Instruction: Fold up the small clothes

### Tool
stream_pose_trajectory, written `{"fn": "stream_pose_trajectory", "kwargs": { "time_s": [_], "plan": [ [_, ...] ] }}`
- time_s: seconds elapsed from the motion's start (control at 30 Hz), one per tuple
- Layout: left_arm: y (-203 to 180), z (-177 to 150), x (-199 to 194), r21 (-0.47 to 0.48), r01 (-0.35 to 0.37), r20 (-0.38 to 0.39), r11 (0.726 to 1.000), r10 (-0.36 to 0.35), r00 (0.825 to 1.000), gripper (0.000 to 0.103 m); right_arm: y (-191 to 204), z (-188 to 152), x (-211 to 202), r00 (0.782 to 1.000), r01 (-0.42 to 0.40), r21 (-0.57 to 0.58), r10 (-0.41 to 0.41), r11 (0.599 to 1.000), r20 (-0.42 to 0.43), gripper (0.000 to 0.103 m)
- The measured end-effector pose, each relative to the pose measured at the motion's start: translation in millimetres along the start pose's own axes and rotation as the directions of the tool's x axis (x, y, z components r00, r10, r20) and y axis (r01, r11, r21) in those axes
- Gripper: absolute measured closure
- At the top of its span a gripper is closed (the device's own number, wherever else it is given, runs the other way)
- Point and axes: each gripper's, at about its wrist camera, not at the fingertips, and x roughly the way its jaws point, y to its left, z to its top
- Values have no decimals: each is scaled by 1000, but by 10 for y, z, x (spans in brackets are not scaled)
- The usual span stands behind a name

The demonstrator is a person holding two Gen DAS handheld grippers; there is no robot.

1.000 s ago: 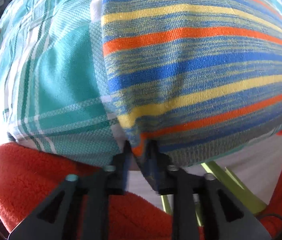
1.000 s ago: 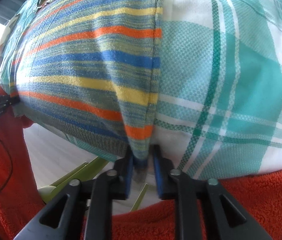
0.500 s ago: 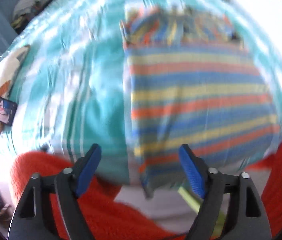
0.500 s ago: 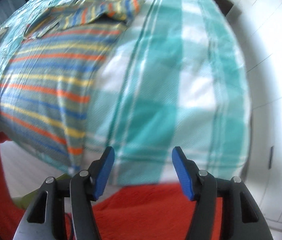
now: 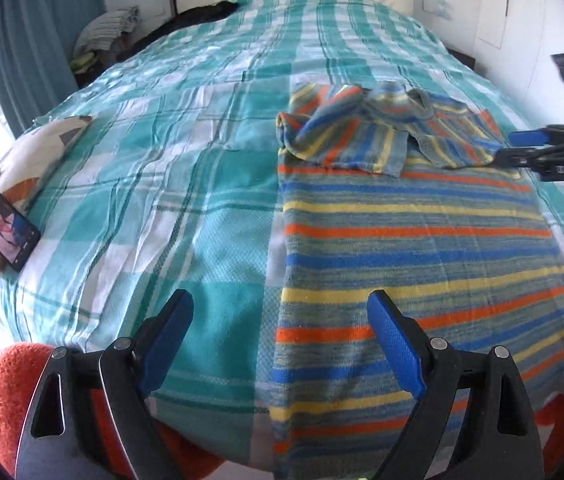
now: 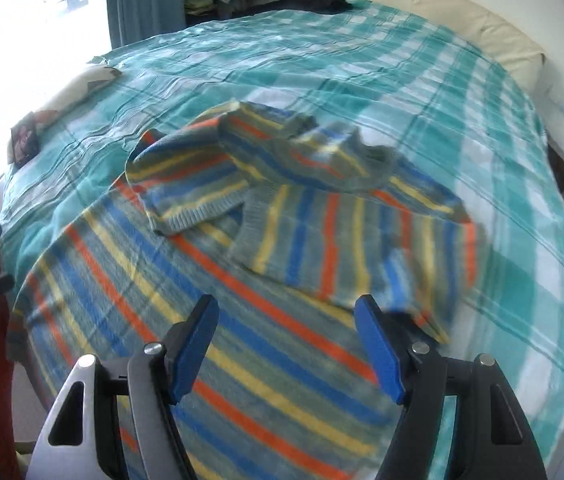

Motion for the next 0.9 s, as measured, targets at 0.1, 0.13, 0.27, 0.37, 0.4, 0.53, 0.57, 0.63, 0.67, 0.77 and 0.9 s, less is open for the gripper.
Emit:
{"fn": "stream_pose_trajectory", "kwargs": {
  "time_s": [0.1,0.13,0.27,0.37,0.4,0.53,0.57,0.63,0.67,0.77,0.9],
  "plan": [
    [58,5,80,-30,-18,-16,999,18,1000,13,200,170,541,1000,-13,-6,13,1000,-11,33],
    [78,8,111,-39,-18,-27,999,17,1000,13,233,196,726,1000,-7,2,7,1000,-23,33],
    [117,8,234,-62,-10,-73,998,5,997,13,23,195,966,1000,-18,168,20,986,-11,87],
    [142,2,243,-74,-7,-78,997,2,997,13,-560,24,624,997,-52,400,22,915,80,97],
    [153,4,247,-80,-3,-80,997,-3,997,13,-777,-87,448,993,-39,451,-15,892,114,97],
    [174,-6,305,-106,16,-97,994,-26,995,13,-1751,-823,-243,968,71,649,-208,758,137,97],
    [172,-7,323,-111,21,-105,994,-32,994,13,-1954,-1039,-353,962,110,687,-252,719,109,97],
    [155,-13,358,-114,28,-117,993,-42,992,13,-2298,-1456,-475,958,147,759,-281,634,49,97],
    [140,-18,373,-111,28,-122,993,-42,992,13,-2417,-1659,-496,959,149,791,-281,593,31,97],
    [94,-45,379,-90,13,-128,996,-25,991,13,-2603,-2102,-506,964,117,857,-266,501,24,97],
    [86,-69,356,-77,-7,-128,997,-3,992,13,-2736,-2489,-475,961,-71,923,-221,378,165,97]
  ]
}}
